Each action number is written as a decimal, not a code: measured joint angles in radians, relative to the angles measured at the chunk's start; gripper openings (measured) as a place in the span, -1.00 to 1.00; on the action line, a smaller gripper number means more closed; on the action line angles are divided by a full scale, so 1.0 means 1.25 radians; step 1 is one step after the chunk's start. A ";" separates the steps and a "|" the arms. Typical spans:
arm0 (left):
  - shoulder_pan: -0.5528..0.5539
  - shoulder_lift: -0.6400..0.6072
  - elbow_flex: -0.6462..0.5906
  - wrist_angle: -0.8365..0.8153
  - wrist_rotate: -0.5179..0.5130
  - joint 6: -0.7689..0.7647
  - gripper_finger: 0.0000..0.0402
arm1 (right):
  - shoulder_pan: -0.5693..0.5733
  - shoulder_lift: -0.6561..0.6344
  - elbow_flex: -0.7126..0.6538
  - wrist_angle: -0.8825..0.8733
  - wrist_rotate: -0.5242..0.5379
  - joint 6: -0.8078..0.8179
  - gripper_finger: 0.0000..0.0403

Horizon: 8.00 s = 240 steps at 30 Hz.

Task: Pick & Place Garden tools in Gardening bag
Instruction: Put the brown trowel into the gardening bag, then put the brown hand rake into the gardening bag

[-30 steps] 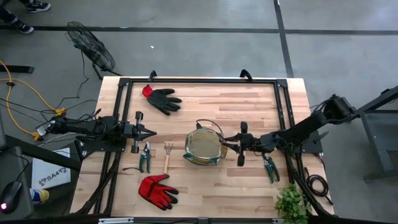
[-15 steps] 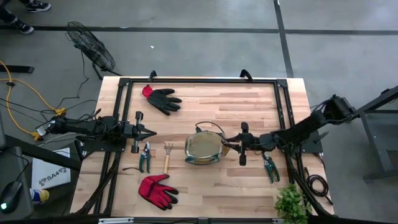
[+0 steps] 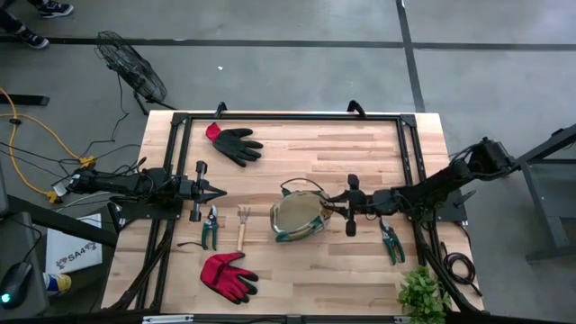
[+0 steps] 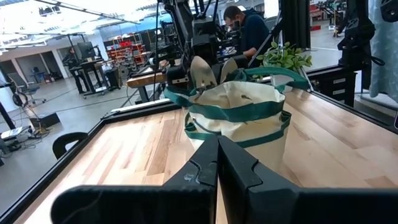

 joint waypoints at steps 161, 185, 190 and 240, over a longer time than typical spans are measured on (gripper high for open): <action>0.000 0.000 0.000 0.000 -0.003 0.000 -1.00 | 0.082 -0.781 -0.200 -0.457 -0.084 0.125 -0.32; 0.000 0.000 0.000 0.000 0.000 0.000 -1.00 | 0.031 -0.980 -0.202 -0.598 0.001 0.041 -0.32; 0.000 0.000 0.000 0.000 0.001 0.000 -1.00 | 0.030 -1.043 -0.202 -0.628 0.017 0.042 -0.32; 0.000 0.000 0.000 0.004 -0.020 -0.032 -1.00 | 0.030 -1.051 -0.202 -0.623 0.018 0.042 -0.32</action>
